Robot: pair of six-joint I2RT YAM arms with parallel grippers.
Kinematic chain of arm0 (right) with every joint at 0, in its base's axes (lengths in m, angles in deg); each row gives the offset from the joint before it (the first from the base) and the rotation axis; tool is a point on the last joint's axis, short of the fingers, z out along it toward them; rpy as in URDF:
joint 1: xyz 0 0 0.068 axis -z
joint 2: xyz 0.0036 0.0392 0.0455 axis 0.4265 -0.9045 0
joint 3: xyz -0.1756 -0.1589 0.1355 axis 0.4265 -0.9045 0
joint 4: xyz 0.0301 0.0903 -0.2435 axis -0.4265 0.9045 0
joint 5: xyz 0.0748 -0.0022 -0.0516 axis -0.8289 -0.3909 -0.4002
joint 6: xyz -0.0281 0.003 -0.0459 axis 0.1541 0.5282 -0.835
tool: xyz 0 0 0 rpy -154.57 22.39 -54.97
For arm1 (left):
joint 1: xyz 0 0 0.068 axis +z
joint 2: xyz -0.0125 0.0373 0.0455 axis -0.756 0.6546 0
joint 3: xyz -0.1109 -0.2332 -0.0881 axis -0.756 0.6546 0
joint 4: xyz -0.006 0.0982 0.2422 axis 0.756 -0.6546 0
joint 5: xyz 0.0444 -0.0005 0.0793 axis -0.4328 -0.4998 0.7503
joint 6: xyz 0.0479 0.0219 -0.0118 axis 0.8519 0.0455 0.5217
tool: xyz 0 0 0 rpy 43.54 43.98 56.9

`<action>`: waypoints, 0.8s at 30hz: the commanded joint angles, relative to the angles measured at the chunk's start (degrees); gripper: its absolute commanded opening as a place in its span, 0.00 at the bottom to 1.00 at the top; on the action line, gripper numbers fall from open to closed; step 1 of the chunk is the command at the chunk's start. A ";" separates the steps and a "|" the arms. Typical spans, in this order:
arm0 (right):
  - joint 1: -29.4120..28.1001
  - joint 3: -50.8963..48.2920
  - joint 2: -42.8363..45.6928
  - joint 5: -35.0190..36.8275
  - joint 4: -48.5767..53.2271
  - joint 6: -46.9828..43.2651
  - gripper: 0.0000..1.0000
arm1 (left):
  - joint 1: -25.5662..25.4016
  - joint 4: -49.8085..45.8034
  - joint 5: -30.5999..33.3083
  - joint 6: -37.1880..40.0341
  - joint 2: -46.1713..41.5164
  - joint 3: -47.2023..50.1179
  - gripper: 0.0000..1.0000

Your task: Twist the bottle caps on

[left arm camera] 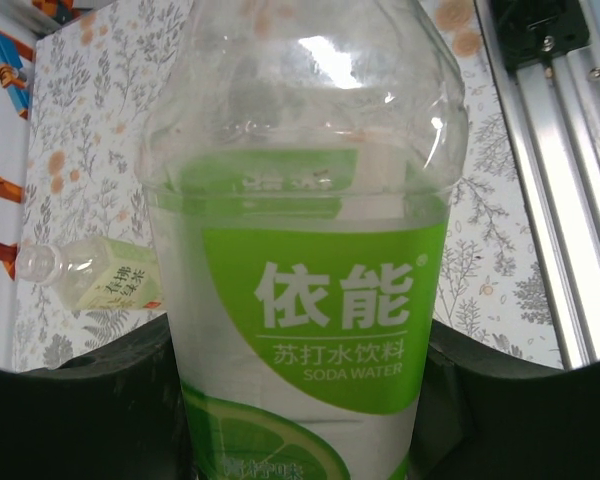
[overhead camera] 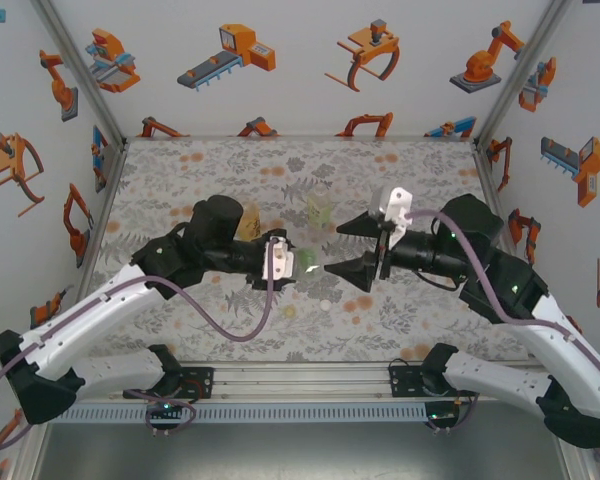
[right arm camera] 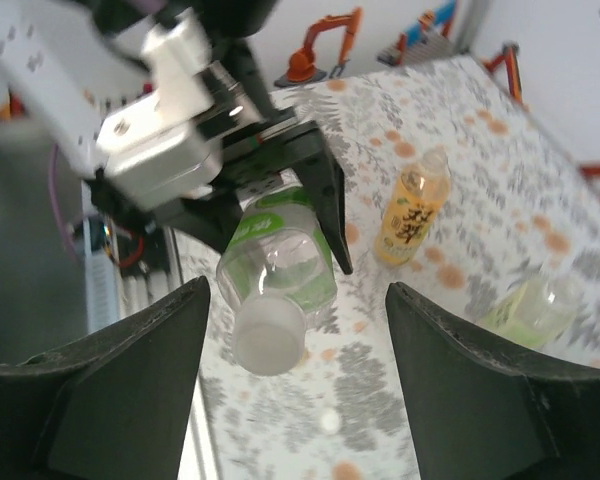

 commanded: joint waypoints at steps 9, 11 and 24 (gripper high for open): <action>0.12 -2.23 -0.04 -13.76 1.73 -25.59 0.46 | -0.18 -0.77 -3.25 -2.79 -1.76 -0.95 0.00; 0.12 -2.63 -0.06 -13.93 1.76 -25.52 0.46 | -0.16 -0.66 -3.72 -2.81 -1.57 -0.86 0.00; 0.06 -2.85 -0.54 -14.02 2.68 -24.03 0.44 | -0.18 -0.22 -4.52 -2.98 -1.54 -1.21 0.00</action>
